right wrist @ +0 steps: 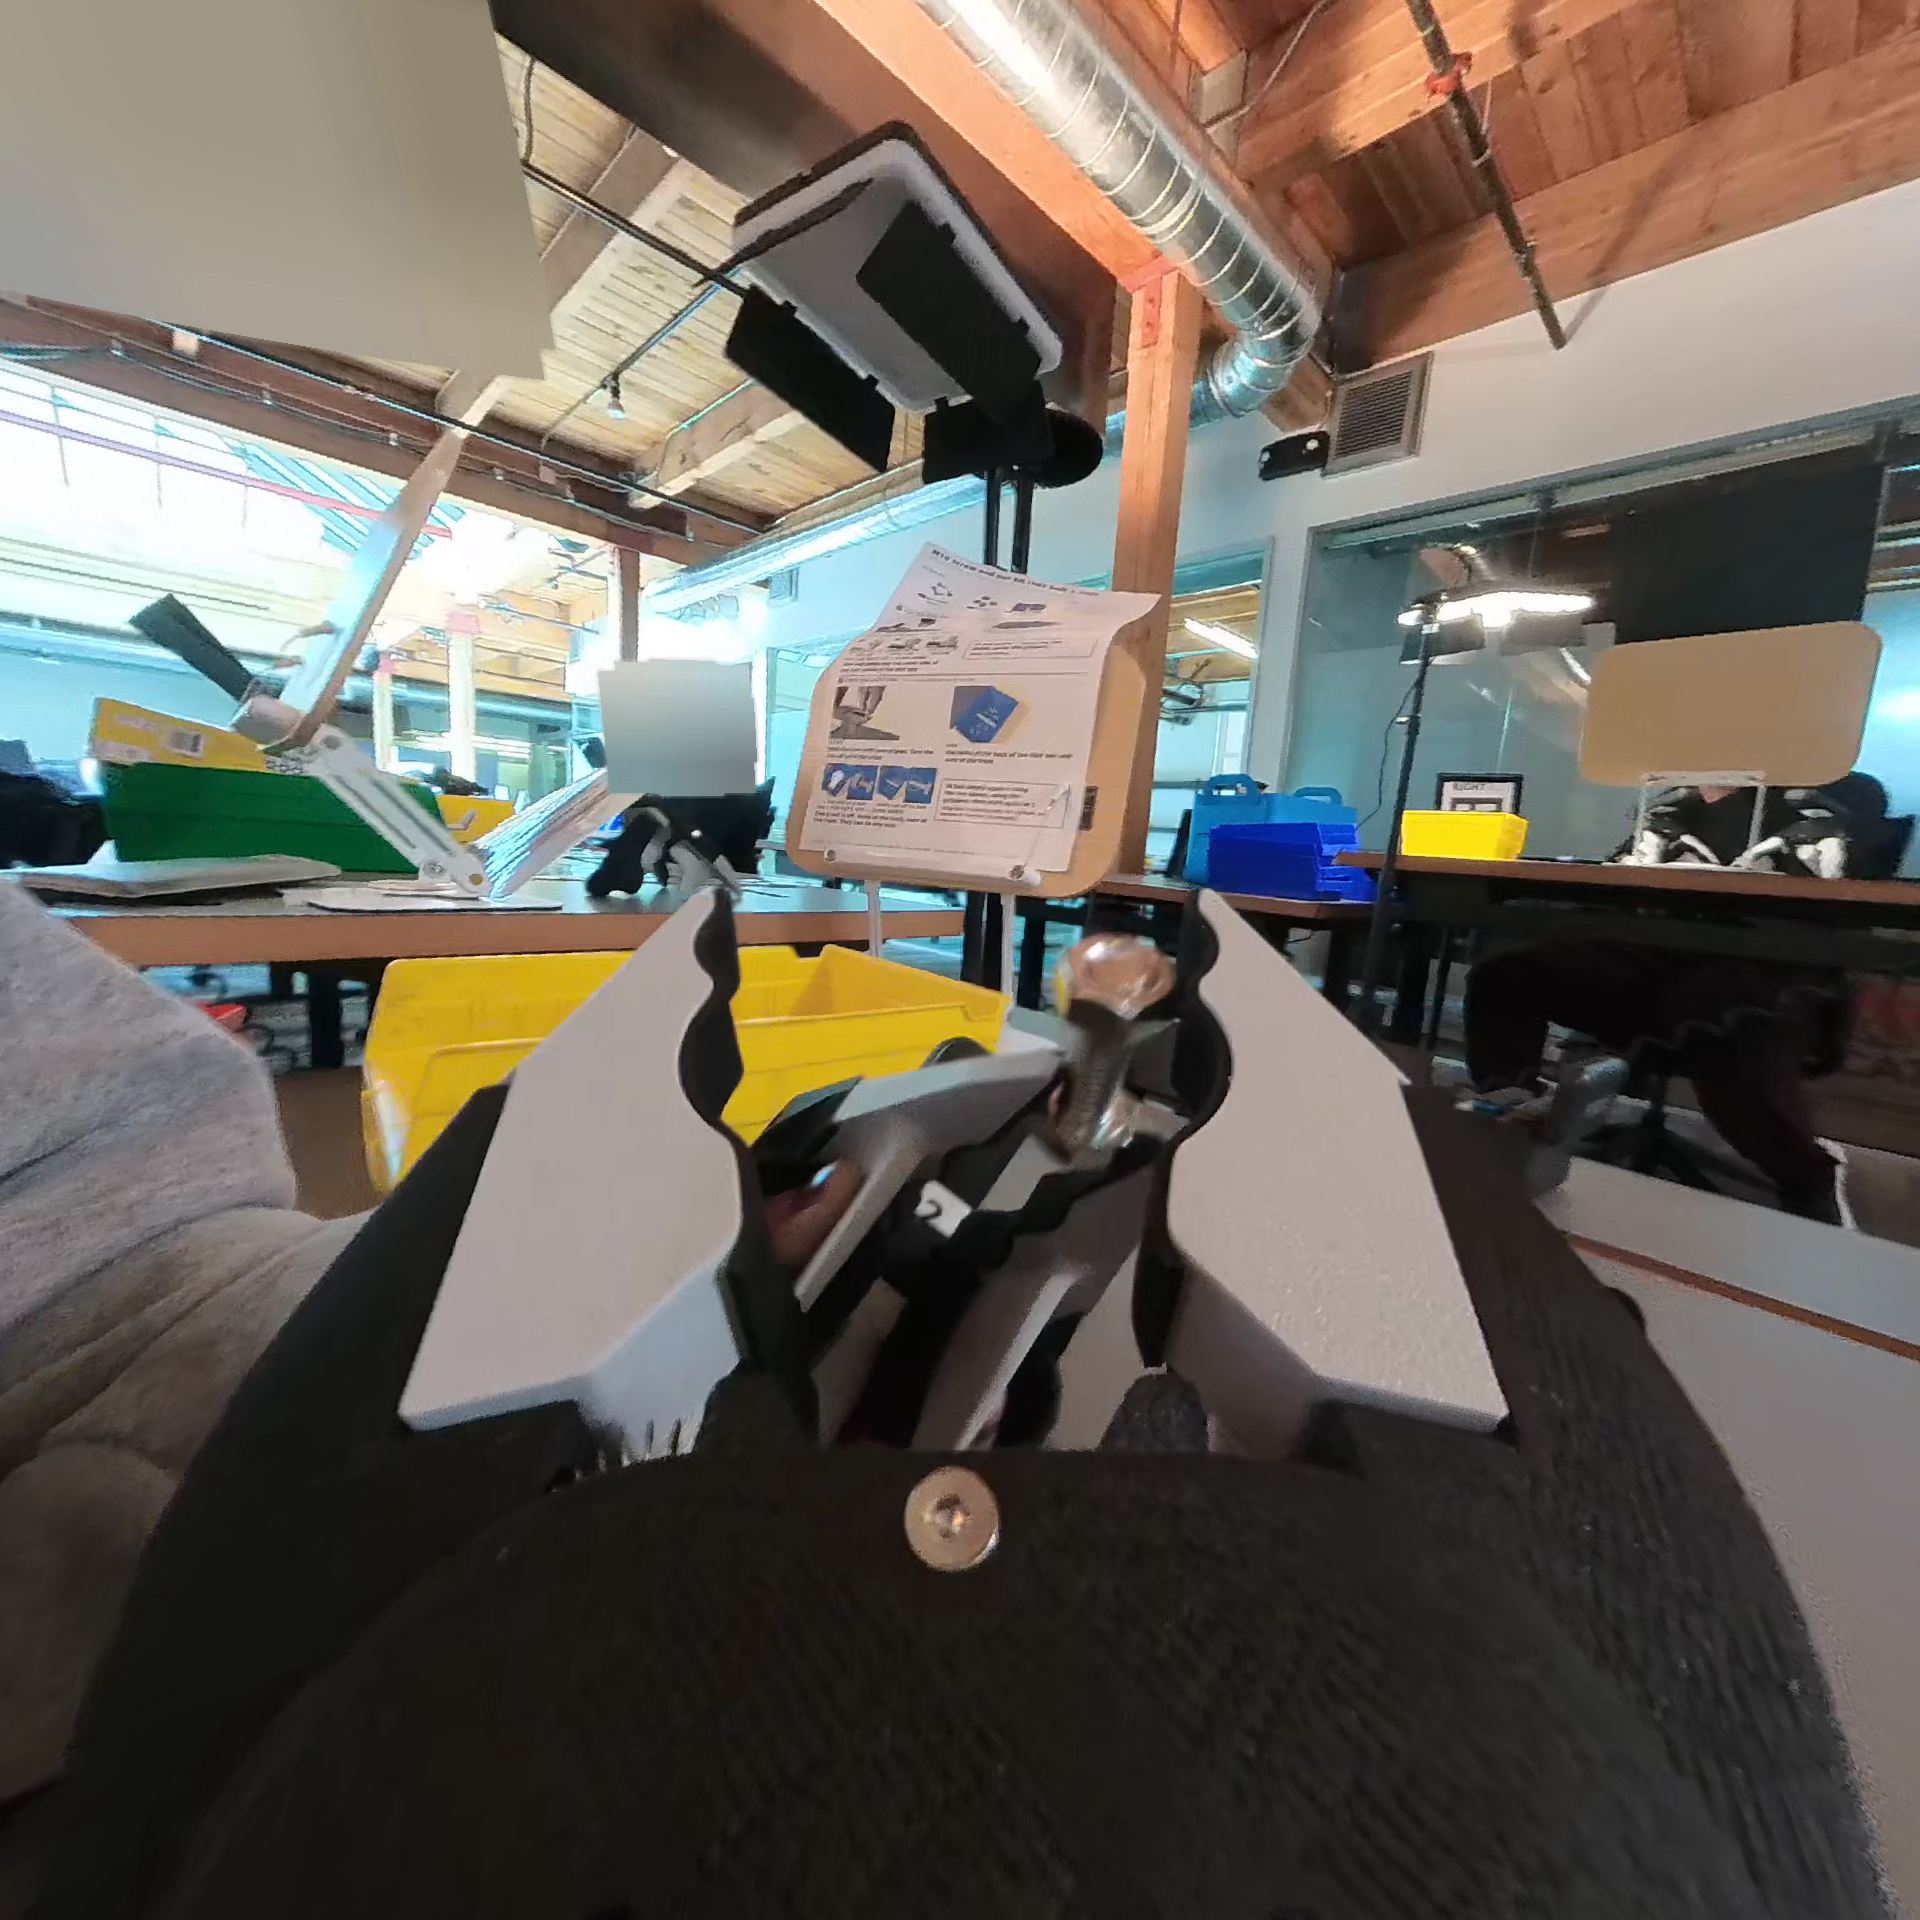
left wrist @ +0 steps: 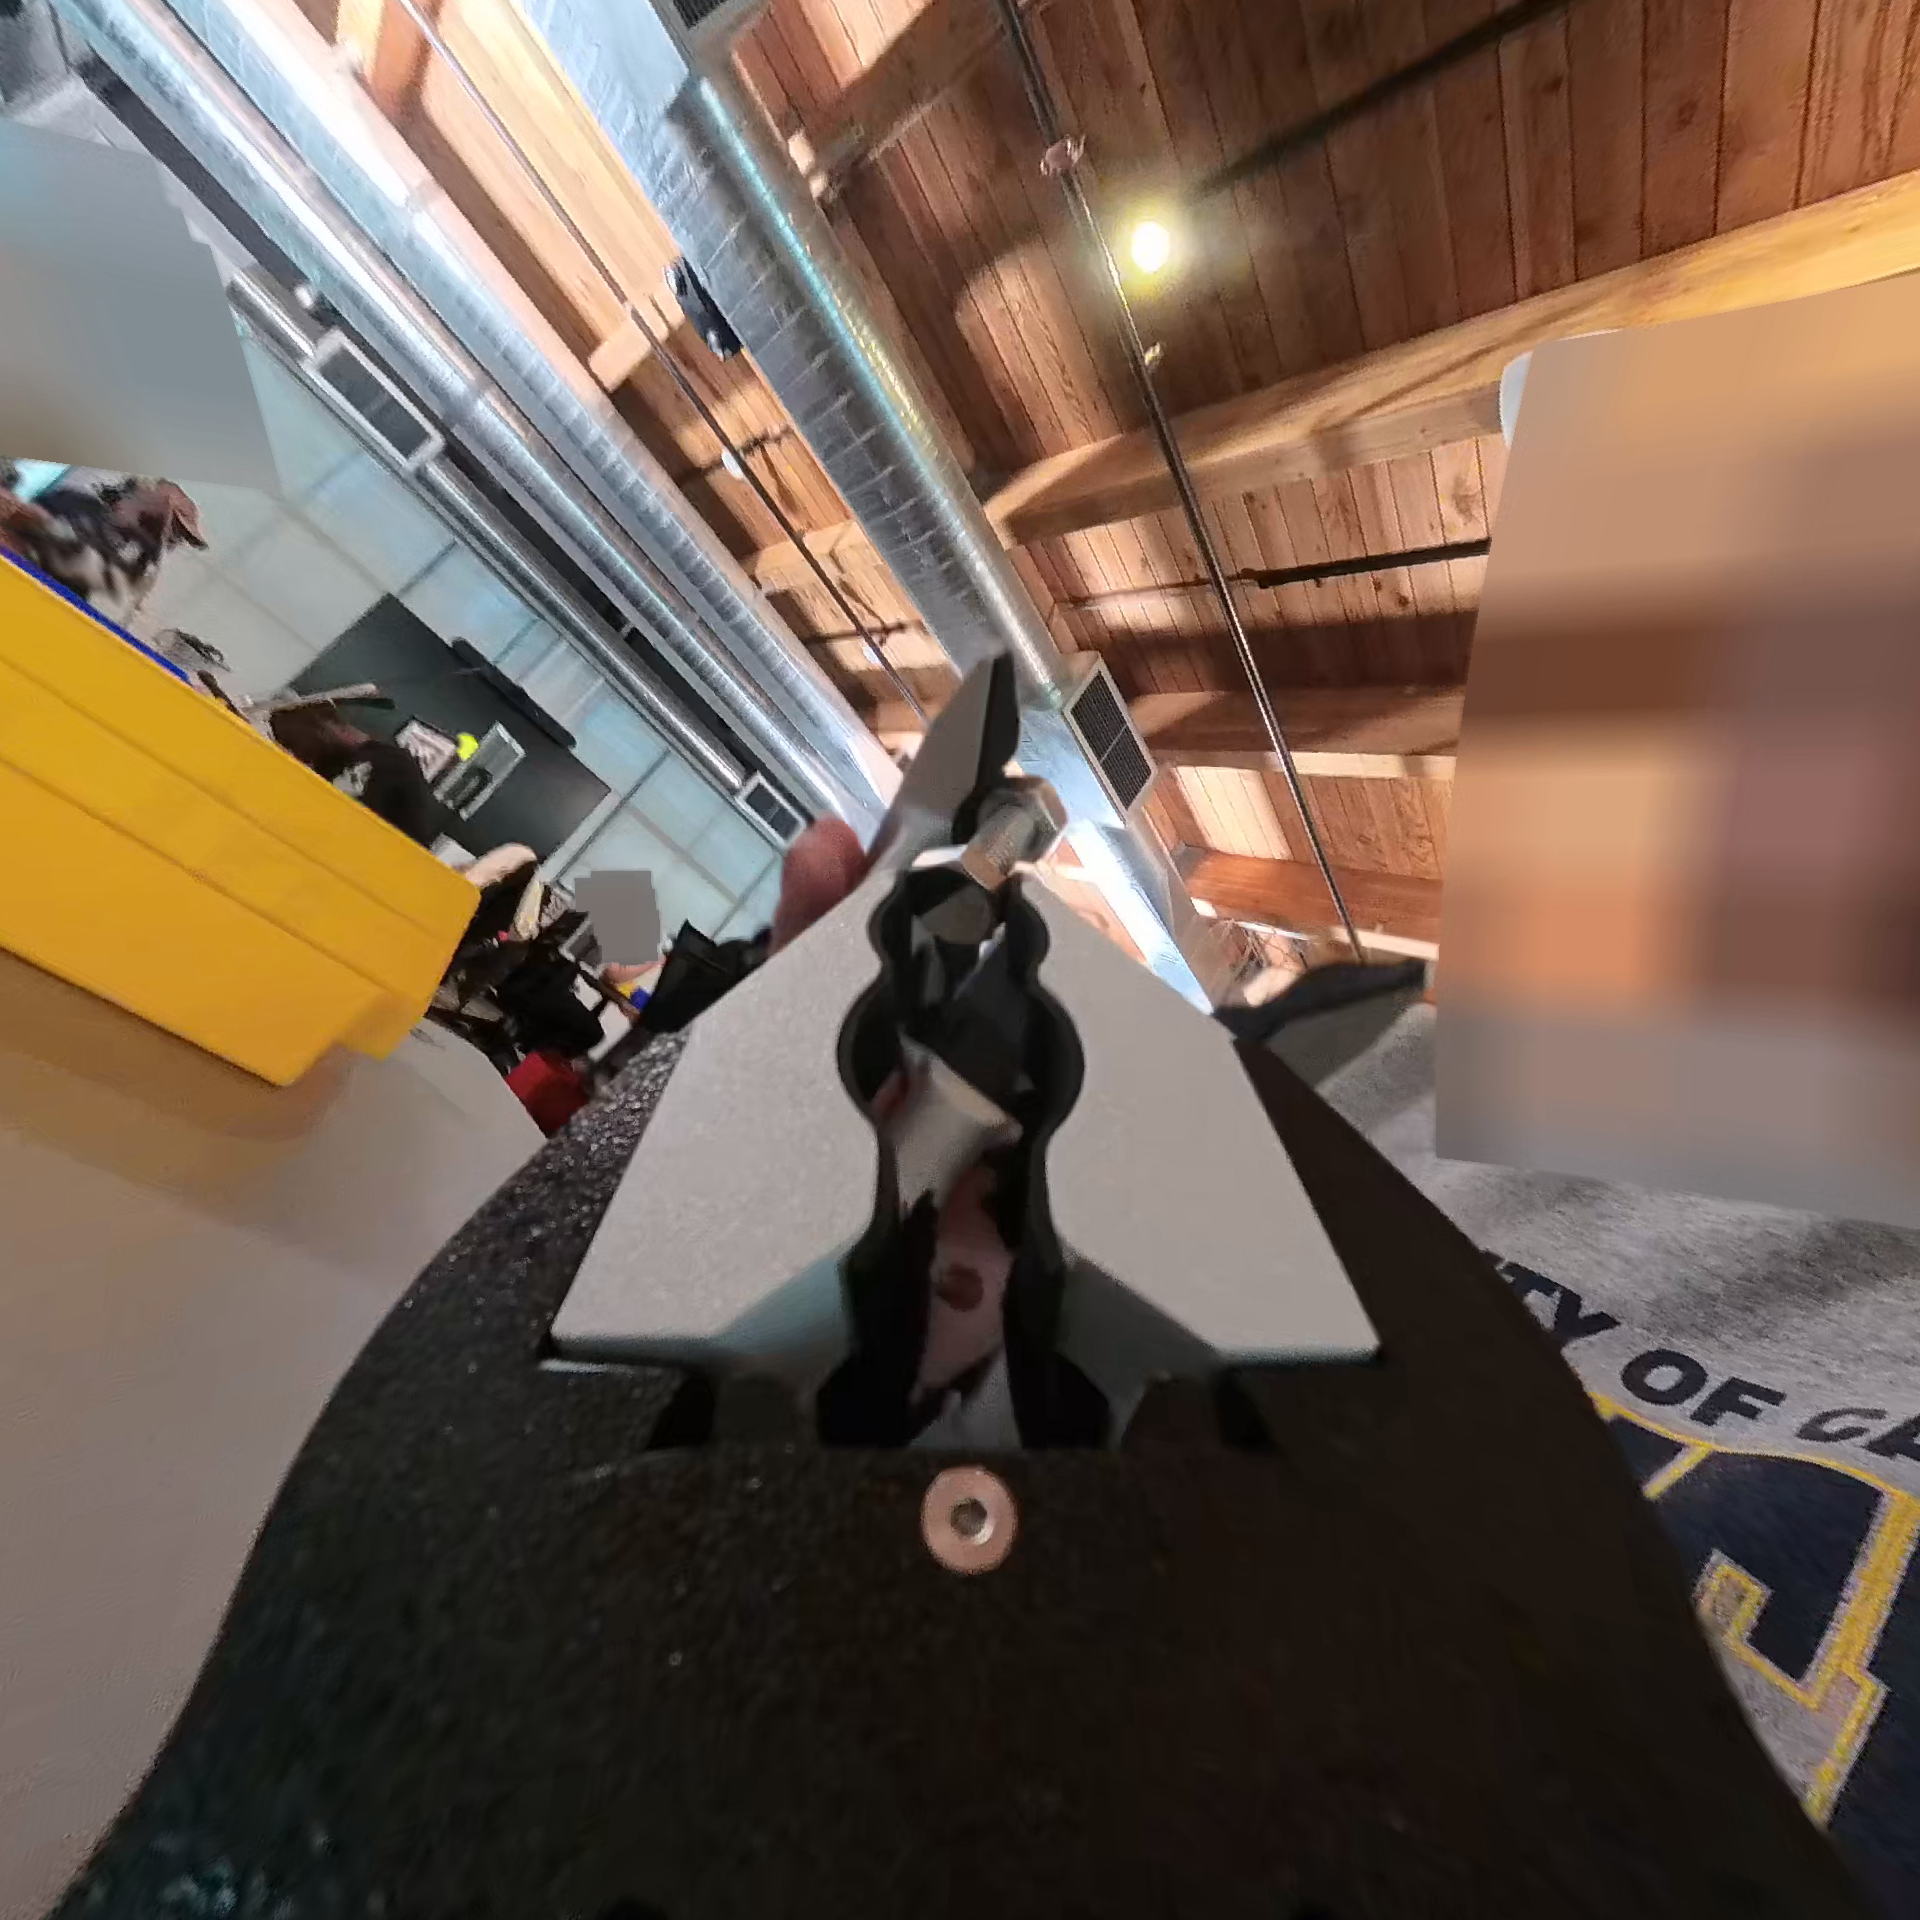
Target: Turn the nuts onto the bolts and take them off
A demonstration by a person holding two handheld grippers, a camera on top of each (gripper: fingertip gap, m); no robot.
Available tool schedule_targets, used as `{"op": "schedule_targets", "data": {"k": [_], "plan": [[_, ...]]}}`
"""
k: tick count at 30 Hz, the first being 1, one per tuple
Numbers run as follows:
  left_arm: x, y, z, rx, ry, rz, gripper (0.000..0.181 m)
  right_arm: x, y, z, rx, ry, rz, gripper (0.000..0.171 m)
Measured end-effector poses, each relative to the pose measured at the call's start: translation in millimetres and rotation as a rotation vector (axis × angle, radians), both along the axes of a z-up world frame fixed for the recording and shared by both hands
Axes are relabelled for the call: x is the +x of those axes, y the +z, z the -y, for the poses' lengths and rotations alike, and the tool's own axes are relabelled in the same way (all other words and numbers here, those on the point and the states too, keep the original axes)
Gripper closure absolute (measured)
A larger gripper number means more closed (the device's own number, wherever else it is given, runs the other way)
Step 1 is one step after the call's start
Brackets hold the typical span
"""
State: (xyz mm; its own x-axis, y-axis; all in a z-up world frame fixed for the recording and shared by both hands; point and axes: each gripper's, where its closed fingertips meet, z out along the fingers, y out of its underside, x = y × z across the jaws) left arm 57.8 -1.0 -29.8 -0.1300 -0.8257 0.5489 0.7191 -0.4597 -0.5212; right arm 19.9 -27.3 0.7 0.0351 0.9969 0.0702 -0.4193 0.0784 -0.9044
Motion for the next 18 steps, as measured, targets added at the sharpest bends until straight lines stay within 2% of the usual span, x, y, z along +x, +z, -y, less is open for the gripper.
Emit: {"op": "schedule_targets", "data": {"k": [2,5,9,13,16,18], "plan": [[-12.6,5.2,-0.1,0.025,0.043,0.033,0.168,5.2,-5.3,6.0,-0.017,0.018,-0.013,0.085],[-24.2,3.4,-6.3,0.003,0.091,0.042,0.167,15.1,-12.5,4.2,-0.055,0.033,-0.03,0.095],[-6.6,0.0,-2.6,-0.008,0.013,0.019,0.167,7.9,-4.1,-10.3,-0.064,-0.009,-0.031,0.094],[4.7,-2.6,-0.1,-0.009,-0.019,-0.018,0.167,-4.5,-2.6,-4.9,-0.022,-0.005,-0.005,0.093],[-14.7,2.6,-4.3,0.014,0.089,0.006,0.168,1.5,-9.9,-1.7,-0.048,-0.012,-0.009,0.092],[-31.0,-0.1,-12.6,-0.012,0.193,0.011,0.168,9.7,-19.7,1.9,-0.071,0.02,-0.004,0.105]]}}
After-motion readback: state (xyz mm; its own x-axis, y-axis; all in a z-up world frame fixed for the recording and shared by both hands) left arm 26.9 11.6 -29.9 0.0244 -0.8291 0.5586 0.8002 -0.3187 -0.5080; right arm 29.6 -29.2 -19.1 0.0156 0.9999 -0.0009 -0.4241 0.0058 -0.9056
